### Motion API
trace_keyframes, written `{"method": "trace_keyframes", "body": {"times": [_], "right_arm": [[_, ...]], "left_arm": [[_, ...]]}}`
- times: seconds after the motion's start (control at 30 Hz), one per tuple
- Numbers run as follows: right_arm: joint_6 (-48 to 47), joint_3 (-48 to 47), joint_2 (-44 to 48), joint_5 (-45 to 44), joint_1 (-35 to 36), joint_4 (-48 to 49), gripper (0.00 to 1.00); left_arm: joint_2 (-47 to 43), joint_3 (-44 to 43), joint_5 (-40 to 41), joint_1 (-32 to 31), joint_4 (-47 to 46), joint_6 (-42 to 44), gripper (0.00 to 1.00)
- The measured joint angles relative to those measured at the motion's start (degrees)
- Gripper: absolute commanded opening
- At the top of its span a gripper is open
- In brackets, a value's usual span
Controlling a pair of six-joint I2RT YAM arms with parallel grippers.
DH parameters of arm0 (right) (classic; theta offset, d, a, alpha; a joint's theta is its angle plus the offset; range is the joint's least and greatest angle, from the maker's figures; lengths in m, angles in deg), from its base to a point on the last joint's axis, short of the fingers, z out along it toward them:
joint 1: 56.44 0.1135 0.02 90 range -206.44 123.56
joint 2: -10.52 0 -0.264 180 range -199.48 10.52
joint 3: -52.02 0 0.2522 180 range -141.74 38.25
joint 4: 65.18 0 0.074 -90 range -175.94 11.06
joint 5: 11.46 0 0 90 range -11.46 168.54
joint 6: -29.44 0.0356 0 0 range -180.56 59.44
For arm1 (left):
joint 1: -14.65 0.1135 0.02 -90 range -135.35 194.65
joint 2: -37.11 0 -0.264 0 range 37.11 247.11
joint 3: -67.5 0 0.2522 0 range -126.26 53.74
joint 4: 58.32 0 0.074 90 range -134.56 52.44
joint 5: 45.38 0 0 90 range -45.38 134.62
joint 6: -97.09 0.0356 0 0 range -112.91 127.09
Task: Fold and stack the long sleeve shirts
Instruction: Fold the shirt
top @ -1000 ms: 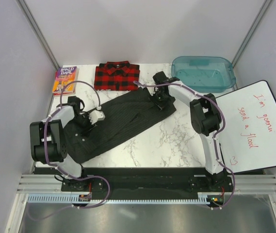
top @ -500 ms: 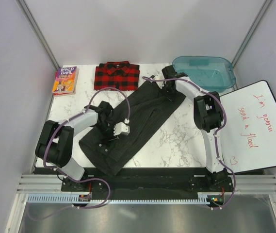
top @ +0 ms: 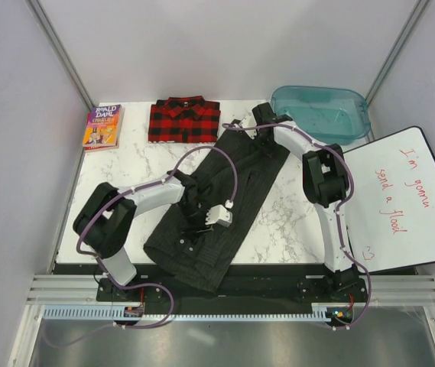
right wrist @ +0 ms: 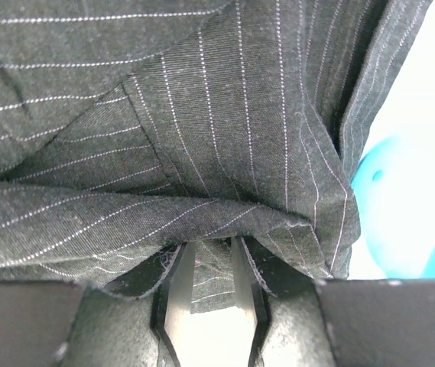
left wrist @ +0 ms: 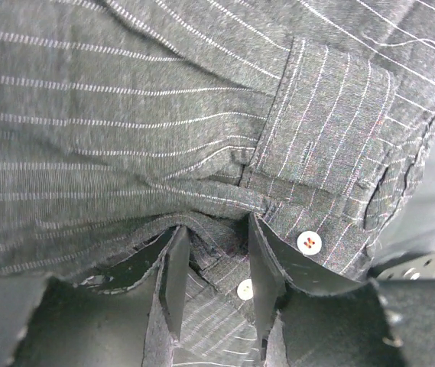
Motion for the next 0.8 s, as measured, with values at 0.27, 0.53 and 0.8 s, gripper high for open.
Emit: {"method": "trace_keyframes", "body": {"times": [0.27,0.53,0.8], "right_arm": [[-1.1,-0.2,-0.9,-2.5,1.6,3.7,0.3],[-2.9,-3.5,-3.7,-3.3,3.6,6.6,0.27],[-3.3,-13.9,-10.2,-3.1,5.1,8.7,0.29]], "left_arm": [[7.3,-6.6,-4.0,-8.9,-0.3,-7.0,0.42],[12.7,-12.5,-7.8,-13.0,-1.2,-12.4,0.41],[15.3,-16.2,-10.1,-13.0,-4.5,-16.8,0.49]]}}
